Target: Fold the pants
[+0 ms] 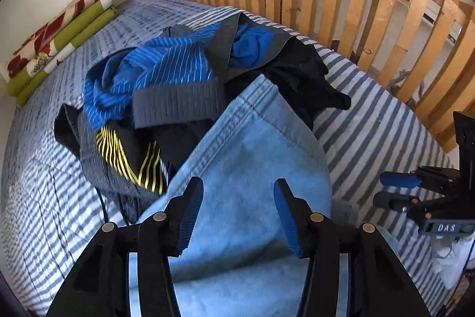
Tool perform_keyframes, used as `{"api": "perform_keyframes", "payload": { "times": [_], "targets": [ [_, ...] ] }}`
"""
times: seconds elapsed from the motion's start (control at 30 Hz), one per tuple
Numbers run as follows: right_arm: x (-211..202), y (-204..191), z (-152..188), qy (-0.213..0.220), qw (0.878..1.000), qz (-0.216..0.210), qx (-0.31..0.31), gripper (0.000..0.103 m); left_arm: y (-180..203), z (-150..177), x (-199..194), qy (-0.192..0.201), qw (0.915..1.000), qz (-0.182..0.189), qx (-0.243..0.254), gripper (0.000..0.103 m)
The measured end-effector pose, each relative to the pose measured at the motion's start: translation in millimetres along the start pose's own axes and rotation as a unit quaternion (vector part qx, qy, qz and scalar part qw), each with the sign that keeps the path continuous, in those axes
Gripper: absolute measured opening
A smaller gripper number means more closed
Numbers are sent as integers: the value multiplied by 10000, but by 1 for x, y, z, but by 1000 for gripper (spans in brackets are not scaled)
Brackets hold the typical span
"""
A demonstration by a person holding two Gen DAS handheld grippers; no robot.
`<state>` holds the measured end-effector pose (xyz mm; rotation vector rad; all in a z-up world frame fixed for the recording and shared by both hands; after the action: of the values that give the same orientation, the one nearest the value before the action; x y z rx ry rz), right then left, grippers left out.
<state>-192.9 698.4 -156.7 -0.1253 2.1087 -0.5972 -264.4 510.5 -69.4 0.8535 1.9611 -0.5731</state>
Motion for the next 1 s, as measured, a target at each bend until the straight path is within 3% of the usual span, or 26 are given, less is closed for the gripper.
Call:
{"api": "perform_keyframes", "payload": {
  "times": [0.07, 0.2, 0.27, 0.3, 0.33, 0.43, 0.63, 0.73, 0.8, 0.9, 0.93, 1.0],
  "targets": [
    [19, -10, -13, -137, 9997, -98, -151, 45, 1, -16, 12, 96, 9995, -279, 110, 65],
    [49, -35, -12, -471, 9959, 144, -755, 46, -3, -28, 37, 6, 9995, -307, 111, 63],
    [50, -44, -8, -469, 9934, 237, -1017, 43, -3, -27, 46, -46, 9991, -364, 206, 29],
    [50, -48, -5, -535, 9931, 67, -1039, 26, -3, -27, 46, -4, 9993, -341, 178, 27],
    [51, -50, 0, -642, 9927, -45, -1018, 17, -3, -27, 45, 45, 9995, -289, 135, 18],
    [41, -51, 5, -524, 9931, 47, -1044, 8, -3, -25, 32, 129, 9996, -238, 104, 12],
    [-51, -57, 18, 112, 9972, -353, -642, 7, 9, -15, -35, 518, 9978, 62, 406, 11],
    [-89, -52, 36, 288, 9970, -385, -604, 6, 20, -18, -29, 460, 9979, 363, 269, 12],
    [-90, -47, 44, 307, 9977, -126, -587, 6, 28, -13, -1, 217, 9989, 250, 329, 12],
    [-58, -38, 49, -57, 9976, 435, -532, 7, 36, 10, 51, -553, 9954, -218, 758, 18],
    [-45, -34, 53, -287, 9965, 569, -539, 7, 36, 14, 56, -608, 9940, -343, 837, 20],
    [-31, -19, 56, -550, 9918, 1010, -556, 10, 33, 16, 43, -387, 9956, -234, 824, 27]
  ]
}}
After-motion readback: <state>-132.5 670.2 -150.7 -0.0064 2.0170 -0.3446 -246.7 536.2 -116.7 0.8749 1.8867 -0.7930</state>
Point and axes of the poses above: each gripper's, at about its wrist camera, not at the fingertips, and x roughly the way its jaws point, y to its right, z to its underside, the point moved 8 cm from there along x, roughly the way its jaws point, and after that the axes turned 4 degrees about z, right-handed, at the moved point
